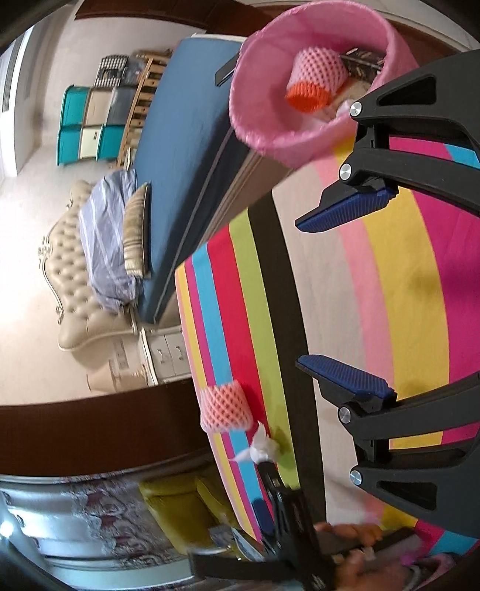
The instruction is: Collect trash
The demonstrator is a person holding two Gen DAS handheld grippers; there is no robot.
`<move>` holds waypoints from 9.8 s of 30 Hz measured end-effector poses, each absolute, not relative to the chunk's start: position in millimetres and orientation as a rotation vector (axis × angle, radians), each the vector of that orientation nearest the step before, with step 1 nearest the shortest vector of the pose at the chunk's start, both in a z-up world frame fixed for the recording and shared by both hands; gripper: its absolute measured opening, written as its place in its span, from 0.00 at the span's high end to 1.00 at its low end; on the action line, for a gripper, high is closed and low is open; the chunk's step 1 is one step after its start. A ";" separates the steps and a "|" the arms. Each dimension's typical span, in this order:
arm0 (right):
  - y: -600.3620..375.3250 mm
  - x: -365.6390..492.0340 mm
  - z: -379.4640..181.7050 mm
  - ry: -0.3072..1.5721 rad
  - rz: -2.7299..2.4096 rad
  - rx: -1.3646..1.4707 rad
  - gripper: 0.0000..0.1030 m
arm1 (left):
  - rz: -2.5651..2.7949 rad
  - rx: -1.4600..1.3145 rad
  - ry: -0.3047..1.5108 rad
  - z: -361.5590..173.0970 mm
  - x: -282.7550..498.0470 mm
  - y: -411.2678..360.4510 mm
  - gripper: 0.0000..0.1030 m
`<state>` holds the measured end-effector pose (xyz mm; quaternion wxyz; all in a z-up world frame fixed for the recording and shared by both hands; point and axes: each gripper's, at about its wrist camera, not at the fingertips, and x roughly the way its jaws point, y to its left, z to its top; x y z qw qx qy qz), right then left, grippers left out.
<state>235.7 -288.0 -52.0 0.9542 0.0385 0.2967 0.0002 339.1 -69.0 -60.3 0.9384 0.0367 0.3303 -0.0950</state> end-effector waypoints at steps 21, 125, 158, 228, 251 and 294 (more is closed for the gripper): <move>-203.6 313.2 -52.8 0.678 0.171 -0.037 0.36 | -0.084 0.077 0.571 -45.4 345.3 1.7 0.70; -439.9 150.7 -29.9 0.488 -0.313 0.272 0.82 | -0.788 0.248 0.497 -21.7 251.9 -267.1 0.67; -511.4 144.8 -35.0 0.510 -0.402 0.164 0.82 | -0.970 0.185 0.548 -15.3 276.7 -407.3 0.67; -432.0 11.8 20.3 0.531 -0.208 -0.009 0.18 | -0.648 0.156 0.443 1.6 90.3 -292.6 0.05; -433.5 13.3 9.9 0.554 -0.193 0.005 0.18 | -0.645 0.168 0.459 -3.7 92.9 -299.6 0.05; -433.6 12.9 9.1 0.551 -0.198 0.008 0.18 | -0.654 0.175 0.495 -16.4 95.0 -303.6 0.05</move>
